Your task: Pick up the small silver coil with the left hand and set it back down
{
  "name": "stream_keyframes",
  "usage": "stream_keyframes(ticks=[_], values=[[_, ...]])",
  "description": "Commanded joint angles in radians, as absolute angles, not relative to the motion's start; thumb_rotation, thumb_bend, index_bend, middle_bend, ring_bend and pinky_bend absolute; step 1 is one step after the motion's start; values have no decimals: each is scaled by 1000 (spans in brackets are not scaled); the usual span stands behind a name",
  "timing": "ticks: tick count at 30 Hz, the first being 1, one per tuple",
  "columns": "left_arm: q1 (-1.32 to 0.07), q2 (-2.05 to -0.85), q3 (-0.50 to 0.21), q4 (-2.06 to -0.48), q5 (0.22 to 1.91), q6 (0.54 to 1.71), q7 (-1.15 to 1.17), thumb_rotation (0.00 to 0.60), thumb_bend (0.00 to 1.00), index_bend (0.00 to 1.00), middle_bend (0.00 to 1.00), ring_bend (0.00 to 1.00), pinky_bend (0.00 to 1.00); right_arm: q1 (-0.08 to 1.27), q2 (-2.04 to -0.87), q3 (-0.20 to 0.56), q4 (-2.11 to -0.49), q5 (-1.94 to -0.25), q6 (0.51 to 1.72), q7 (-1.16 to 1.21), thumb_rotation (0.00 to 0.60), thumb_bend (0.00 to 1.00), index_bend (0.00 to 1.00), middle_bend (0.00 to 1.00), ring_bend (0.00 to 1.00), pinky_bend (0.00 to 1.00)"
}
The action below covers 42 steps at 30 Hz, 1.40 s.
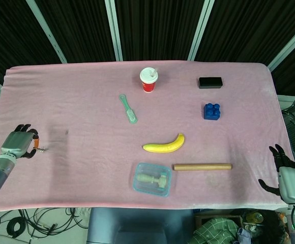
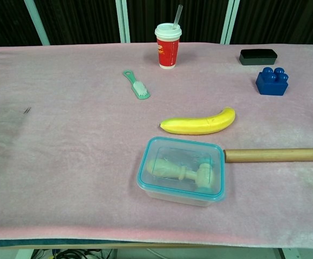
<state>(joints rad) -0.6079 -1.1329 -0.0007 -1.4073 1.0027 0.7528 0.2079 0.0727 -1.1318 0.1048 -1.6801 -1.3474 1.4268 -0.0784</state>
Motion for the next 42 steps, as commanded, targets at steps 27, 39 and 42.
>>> stream_keyframes(ticks=[27, 39, 42], values=[[-603, -1148, -17, -1377, 1063, 737, 150, 600, 413, 581, 224, 0, 0, 72, -1132, 105, -1683, -1342, 1425, -84, 600, 108, 0, 0, 162, 233], [-606, -1149, -19, -1378, 1046, 730, 164, 600, 412, 581, 223, 0, 0, 72, -1131, 105, -1685, -1341, 1425, -85, 600, 107, 0, 0, 162, 233], [-607, -1149, -18, -1378, 1042, 728, 170, 600, 412, 581, 223, 0, 0, 72, -1132, 105, -1685, -1340, 1425, -85, 600, 108, 0, 0, 162, 233]])
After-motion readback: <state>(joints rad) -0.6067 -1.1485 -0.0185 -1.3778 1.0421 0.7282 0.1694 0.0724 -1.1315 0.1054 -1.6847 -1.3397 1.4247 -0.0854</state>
